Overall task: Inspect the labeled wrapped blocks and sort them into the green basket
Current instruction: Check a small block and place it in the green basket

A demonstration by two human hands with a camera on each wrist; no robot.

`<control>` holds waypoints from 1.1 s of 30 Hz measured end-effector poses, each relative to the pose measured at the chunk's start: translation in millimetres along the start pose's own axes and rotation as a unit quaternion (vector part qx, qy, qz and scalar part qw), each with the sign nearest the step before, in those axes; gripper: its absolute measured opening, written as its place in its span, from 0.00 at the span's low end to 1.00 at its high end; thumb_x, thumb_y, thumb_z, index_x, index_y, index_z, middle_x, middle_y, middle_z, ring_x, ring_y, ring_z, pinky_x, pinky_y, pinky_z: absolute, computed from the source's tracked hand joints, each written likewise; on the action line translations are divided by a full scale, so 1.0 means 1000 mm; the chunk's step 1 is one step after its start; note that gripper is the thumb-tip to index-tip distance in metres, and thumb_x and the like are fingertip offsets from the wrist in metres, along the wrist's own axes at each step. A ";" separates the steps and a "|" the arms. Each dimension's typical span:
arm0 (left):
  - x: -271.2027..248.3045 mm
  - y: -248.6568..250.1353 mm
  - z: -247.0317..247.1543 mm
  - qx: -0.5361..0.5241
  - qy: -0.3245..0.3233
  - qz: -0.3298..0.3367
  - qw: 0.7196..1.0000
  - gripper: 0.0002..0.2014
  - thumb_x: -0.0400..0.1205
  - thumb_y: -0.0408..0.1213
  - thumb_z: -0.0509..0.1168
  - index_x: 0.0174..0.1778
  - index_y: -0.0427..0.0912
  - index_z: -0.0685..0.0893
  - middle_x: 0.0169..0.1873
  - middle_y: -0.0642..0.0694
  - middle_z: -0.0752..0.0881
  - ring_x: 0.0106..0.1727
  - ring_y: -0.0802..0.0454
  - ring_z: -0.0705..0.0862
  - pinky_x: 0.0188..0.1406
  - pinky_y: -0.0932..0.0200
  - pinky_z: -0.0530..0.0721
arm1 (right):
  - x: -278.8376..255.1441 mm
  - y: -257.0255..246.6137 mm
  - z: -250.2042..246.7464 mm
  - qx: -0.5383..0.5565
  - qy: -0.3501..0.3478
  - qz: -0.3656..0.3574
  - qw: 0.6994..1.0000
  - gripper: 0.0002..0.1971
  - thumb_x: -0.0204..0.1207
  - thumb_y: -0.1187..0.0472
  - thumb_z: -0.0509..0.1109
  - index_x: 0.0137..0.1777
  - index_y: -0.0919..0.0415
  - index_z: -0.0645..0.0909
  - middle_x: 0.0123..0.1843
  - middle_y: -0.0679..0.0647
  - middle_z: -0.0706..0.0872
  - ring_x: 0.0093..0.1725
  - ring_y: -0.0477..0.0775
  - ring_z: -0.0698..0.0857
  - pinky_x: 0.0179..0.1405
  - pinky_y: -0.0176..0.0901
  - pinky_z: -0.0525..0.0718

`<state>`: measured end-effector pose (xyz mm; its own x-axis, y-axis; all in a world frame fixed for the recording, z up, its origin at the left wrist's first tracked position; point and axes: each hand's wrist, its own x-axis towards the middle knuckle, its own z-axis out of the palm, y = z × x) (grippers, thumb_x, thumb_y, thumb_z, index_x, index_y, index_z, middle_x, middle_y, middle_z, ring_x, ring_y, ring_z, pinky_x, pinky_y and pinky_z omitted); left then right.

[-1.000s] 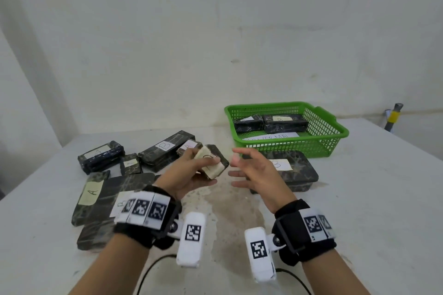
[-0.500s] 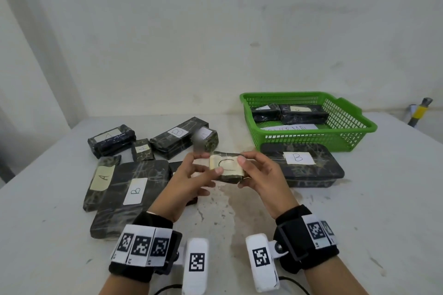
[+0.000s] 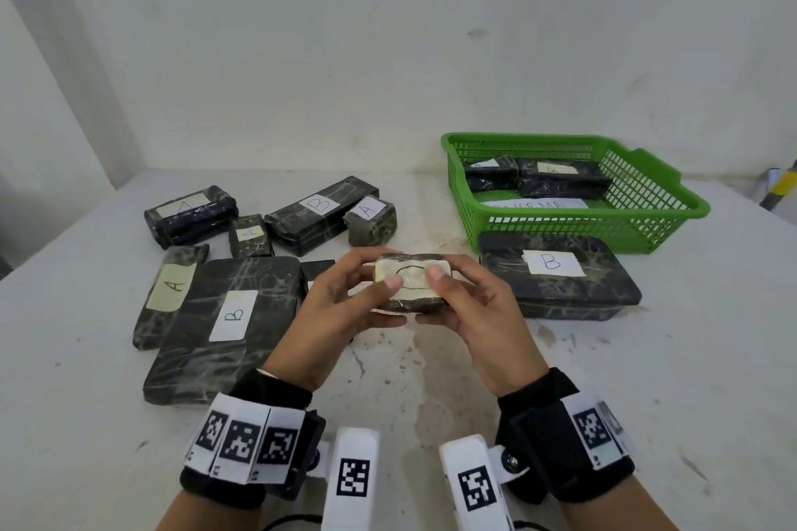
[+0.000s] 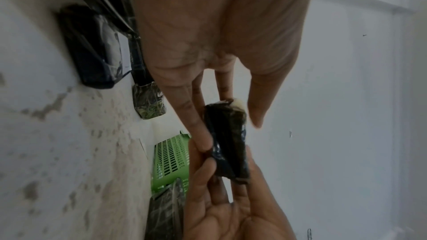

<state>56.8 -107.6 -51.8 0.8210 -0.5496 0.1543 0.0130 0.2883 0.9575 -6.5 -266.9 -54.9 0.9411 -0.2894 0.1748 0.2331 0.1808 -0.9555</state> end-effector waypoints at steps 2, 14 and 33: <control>0.000 -0.001 0.002 0.017 0.014 0.007 1.000 0.15 0.76 0.46 0.74 0.55 0.43 0.87 0.53 0.30 0.85 0.47 0.43 0.87 0.41 0.55 0.88 | 0.000 0.002 -0.001 -0.012 0.006 -0.005 1.000 0.11 0.79 0.60 0.70 0.56 0.64 0.86 0.47 0.59 0.92 0.46 0.55 0.90 0.40 0.45 0.89; -0.002 0.000 0.009 0.063 0.017 0.028 0.997 0.11 0.75 0.41 0.69 0.39 0.35 0.81 0.36 0.41 0.84 0.38 0.52 0.86 0.37 0.54 0.89 | -0.004 0.002 0.000 -0.051 0.032 -0.019 0.998 0.07 0.81 0.63 0.70 0.49 0.67 0.87 0.44 0.63 0.92 0.44 0.61 0.92 0.41 0.55 0.91; -0.001 -0.001 0.005 0.018 0.002 0.014 1.000 0.04 0.76 0.32 0.71 0.38 0.44 0.84 0.44 0.41 0.86 0.41 0.48 0.89 0.37 0.56 0.90 | -0.005 -0.003 0.000 -0.026 0.019 0.007 0.999 0.10 0.74 0.58 0.73 0.49 0.64 0.86 0.43 0.64 0.92 0.42 0.57 0.92 0.39 0.47 0.90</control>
<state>52.8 -111.1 -51.3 0.8233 -0.5384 0.1798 -0.0298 0.2753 0.9609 -12.0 -266.1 -52.9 0.9339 -0.3225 0.1542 0.2066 0.1352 -0.9690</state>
